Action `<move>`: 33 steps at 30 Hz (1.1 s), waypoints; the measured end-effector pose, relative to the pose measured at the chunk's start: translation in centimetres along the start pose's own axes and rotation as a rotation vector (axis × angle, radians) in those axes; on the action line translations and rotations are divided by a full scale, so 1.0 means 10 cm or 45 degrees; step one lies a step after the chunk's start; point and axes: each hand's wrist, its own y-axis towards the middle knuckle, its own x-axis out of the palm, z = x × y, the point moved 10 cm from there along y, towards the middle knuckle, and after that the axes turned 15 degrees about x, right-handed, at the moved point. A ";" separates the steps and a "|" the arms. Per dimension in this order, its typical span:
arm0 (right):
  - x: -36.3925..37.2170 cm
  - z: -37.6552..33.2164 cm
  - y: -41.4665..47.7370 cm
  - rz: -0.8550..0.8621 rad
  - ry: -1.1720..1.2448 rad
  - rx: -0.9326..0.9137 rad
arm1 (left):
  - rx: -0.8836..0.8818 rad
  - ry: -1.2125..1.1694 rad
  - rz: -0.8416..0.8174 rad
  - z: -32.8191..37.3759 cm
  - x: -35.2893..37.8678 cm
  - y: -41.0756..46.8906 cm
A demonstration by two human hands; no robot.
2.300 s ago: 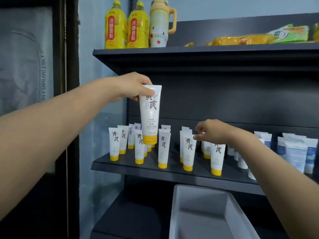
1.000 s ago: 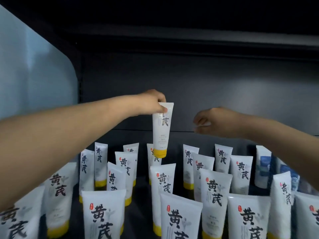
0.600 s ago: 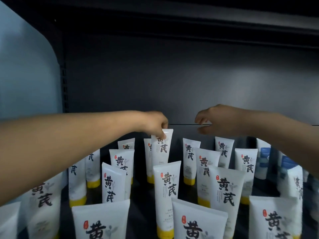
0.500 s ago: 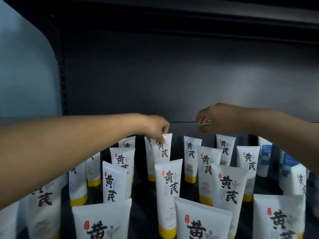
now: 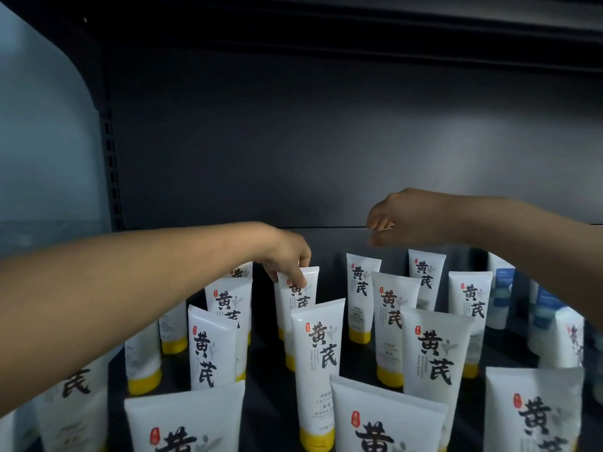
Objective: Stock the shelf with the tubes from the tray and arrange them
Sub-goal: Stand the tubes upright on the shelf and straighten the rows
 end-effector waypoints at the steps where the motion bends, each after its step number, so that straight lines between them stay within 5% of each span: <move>1: 0.00 0.00 0.00 0.001 -0.005 0.000 | -0.004 0.013 -0.006 0.01 -0.02 -0.02; 11: -0.36 -0.01 -0.15 0.027 -0.085 0.075 | -0.106 0.240 0.164 0.18 -0.72 -0.70; 18: -0.73 -0.23 -0.51 0.081 0.009 0.064 | -0.119 0.179 0.475 0.36 -1.19 -1.51; 26: -1.01 -0.50 -1.16 0.190 0.251 -0.064 | -0.250 0.650 0.584 0.85 -1.04 -2.36; 33: -1.01 -0.61 -1.88 0.209 0.554 -0.170 | -0.243 0.602 0.693 1.41 -0.64 -2.95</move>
